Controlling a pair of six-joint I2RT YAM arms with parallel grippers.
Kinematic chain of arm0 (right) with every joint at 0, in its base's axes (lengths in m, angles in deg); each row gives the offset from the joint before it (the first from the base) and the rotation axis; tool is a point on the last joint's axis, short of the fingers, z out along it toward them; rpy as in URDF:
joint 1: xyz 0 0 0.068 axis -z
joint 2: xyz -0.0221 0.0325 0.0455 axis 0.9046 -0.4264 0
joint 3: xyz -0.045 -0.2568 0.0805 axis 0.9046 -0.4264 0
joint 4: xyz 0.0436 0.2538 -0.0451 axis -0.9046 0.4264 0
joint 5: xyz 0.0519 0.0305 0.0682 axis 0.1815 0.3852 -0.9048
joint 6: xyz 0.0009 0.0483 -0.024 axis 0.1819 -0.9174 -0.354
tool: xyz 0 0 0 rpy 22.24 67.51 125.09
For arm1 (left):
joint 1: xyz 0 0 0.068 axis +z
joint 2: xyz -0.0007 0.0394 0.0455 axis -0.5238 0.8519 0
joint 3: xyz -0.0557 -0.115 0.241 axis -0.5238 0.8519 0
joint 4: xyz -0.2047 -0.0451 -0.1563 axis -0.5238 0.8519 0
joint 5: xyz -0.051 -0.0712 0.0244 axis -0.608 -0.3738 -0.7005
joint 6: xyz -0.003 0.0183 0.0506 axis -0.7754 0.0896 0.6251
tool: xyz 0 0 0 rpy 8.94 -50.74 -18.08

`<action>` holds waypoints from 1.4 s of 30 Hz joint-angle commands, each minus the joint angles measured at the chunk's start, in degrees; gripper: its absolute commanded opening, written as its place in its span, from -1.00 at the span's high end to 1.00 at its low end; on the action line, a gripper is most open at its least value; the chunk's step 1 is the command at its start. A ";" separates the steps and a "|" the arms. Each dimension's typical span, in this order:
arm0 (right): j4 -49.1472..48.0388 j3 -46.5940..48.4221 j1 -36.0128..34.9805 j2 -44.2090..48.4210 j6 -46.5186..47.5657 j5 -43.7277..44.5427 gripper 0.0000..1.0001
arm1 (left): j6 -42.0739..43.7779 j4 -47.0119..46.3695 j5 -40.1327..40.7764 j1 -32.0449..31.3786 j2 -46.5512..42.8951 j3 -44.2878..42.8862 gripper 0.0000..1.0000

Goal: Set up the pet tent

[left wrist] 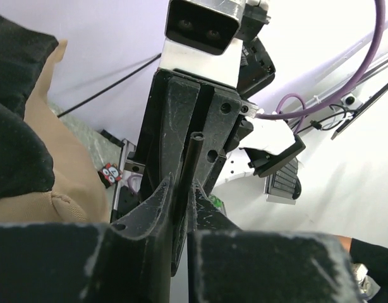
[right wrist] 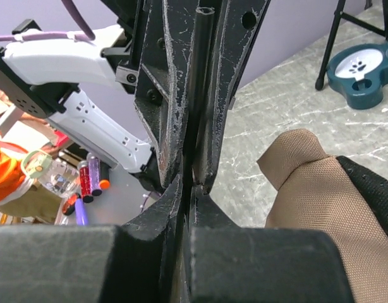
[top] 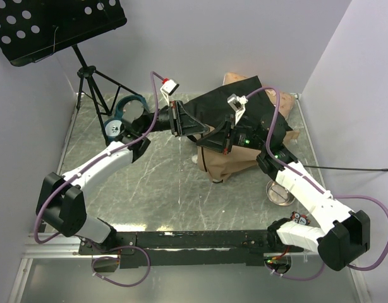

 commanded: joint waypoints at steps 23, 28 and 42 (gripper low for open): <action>41.00 26.72 11.56 -10.65 49.54 -14.64 -1.00 | 15.75 13.64 -13.00 1.65 0.58 -7.05 0.99; 42.06 28.57 10.42 -14.25 58.77 -14.73 -1.00 | 18.48 16.81 -13.35 0.50 1.03 -8.64 0.99; 48.03 33.14 5.76 -21.28 67.66 -16.57 -1.00 | 19.89 18.83 -14.14 -0.11 1.64 -9.52 0.99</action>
